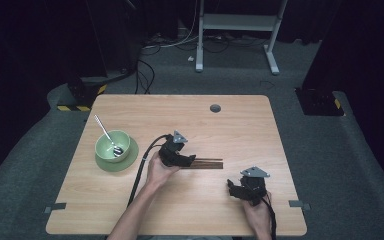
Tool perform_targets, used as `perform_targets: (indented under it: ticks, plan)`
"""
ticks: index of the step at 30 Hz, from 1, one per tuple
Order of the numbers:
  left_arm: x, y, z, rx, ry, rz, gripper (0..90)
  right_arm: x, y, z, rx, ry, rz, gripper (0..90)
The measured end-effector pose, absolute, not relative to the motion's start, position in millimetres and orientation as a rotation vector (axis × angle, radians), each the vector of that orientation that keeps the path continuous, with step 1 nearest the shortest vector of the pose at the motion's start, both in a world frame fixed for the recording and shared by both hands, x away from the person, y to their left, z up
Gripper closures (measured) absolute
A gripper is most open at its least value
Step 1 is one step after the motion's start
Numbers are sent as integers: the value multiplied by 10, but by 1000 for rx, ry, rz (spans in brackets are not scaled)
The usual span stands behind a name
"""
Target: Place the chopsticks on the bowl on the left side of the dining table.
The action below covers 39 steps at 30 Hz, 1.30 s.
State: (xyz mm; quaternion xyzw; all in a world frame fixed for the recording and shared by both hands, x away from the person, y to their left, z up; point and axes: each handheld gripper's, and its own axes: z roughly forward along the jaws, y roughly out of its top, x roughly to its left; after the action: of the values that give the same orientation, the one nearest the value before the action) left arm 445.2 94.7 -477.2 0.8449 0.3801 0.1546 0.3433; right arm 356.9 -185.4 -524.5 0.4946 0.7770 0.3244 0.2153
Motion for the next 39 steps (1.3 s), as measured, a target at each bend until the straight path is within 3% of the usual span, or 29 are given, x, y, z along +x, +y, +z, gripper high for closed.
perform_targets:
  ticks: [16,39]
  plan:
    - [4599,627,-4929,2239,993,387,372,3569,-1852,-5245,1360,2162,902,219]
    - [4643,596,-5027,2273,996,403,430,3569,-1852,-5245,1360,2162,902,219]
